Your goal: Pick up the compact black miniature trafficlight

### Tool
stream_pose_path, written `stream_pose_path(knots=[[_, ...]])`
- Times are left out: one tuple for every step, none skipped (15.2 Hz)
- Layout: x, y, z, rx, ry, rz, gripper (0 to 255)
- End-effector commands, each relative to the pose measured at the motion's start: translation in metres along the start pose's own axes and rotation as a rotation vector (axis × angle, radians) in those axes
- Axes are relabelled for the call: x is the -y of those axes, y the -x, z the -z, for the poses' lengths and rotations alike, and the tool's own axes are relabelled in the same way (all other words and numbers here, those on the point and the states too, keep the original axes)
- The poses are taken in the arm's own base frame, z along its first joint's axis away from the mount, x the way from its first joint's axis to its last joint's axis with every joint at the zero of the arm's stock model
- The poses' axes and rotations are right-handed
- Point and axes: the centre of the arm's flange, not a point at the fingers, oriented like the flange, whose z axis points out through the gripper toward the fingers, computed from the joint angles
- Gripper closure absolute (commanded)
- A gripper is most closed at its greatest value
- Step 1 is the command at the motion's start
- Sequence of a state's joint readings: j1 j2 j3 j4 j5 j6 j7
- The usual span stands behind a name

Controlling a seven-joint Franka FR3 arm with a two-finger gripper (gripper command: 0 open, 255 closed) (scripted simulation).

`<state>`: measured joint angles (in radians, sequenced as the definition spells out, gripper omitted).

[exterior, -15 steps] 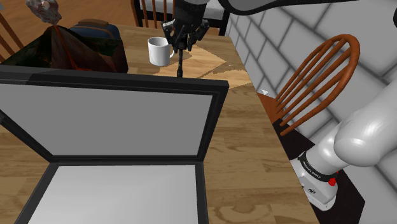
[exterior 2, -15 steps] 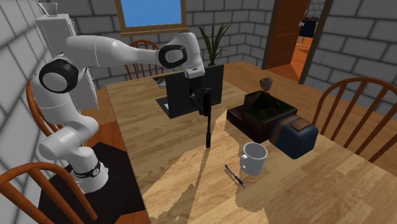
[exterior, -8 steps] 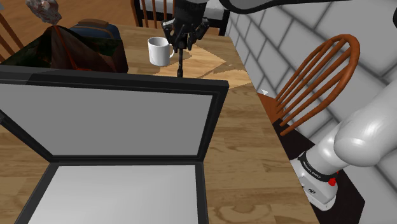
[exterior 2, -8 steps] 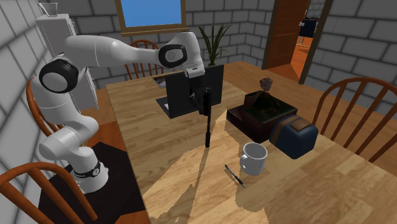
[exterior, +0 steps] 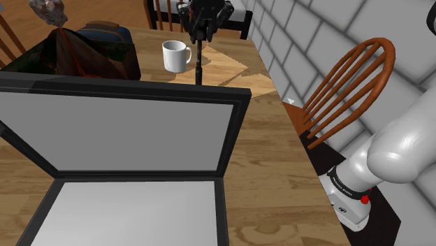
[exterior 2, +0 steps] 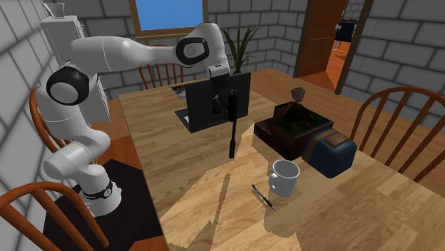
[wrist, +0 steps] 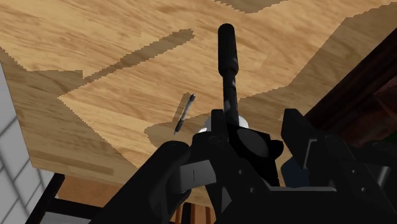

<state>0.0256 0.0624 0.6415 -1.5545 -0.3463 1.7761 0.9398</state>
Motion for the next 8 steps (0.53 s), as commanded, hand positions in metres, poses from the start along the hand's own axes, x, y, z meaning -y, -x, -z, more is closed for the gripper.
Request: stream_pose_path(knots=[[0.0, -0.003, 0.01, 0.0, 0.0, 0.0, 255], [0.0, -0.005, 0.014, 0.0, 0.0, 0.0, 255], [-0.001, -0.007, 0.019, 0.0, 0.0, 0.0, 255], [-0.001, -0.008, 0.024, 0.0, 0.0, 0.0, 255], [-0.001, -0.01, 0.029, 0.0, 0.0, 0.0, 255], [-0.001, -0.012, 0.034, 0.0, 0.0, 0.0, 255], [-0.001, -0.012, 0.035, 0.0, 0.0, 0.0, 255], [-0.001, -0.012, 0.035, 0.0, 0.0, 0.0, 255]])
